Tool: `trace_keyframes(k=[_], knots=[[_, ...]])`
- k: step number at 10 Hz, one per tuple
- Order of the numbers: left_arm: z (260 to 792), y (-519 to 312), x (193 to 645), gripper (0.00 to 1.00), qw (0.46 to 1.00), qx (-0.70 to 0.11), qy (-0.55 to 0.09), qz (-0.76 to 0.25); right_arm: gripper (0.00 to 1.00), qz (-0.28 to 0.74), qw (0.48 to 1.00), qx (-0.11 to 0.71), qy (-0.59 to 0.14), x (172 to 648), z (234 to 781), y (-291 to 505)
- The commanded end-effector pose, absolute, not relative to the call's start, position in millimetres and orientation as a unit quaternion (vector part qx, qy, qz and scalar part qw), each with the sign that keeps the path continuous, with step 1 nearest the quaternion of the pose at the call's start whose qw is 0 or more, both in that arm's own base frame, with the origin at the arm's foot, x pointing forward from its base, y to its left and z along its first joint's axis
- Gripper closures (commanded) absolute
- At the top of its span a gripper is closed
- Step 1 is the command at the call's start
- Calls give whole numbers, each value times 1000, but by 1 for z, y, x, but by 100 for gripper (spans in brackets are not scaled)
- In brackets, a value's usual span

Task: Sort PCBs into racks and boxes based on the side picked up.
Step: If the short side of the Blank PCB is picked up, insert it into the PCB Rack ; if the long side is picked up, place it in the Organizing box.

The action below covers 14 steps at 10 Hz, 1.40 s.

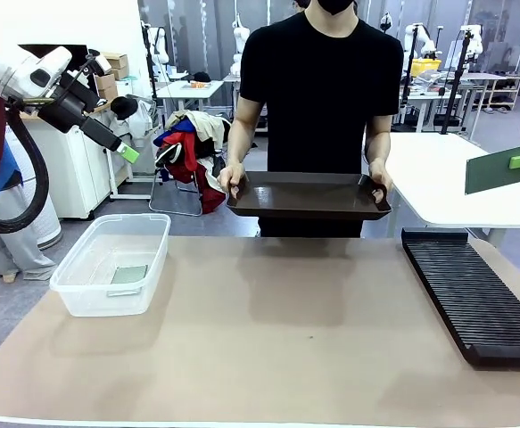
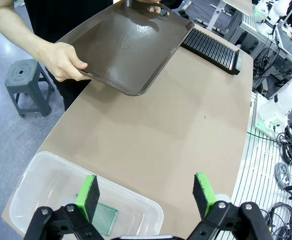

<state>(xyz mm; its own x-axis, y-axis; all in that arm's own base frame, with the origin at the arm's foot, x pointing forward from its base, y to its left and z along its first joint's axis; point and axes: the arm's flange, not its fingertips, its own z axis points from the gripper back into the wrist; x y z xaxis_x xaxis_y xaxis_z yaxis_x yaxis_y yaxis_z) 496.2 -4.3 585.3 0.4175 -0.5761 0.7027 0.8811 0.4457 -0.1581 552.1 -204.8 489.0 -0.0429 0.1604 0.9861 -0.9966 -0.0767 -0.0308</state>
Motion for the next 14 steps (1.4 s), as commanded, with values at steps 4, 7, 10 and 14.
trace_keyframes(k=[4, 7, 10, 14], knots=[[585, -4, 496, 0, 797, -264, -289, -460, 98, 561, 518, 464, -450, 546, 489, -198], [585, -4, 496, 0, 797, -264, -289, -460, 98, 575, 509, 470, -434, 559, 460, -209], [585, -4, 496, 0, 797, -264, -289, -460, 98, 575, 516, 474, -423, 563, 429, -213], [585, -4, 496, 0, 797, -264, -289, -460, 98, 582, 542, 457, -399, 576, 387, -219]])
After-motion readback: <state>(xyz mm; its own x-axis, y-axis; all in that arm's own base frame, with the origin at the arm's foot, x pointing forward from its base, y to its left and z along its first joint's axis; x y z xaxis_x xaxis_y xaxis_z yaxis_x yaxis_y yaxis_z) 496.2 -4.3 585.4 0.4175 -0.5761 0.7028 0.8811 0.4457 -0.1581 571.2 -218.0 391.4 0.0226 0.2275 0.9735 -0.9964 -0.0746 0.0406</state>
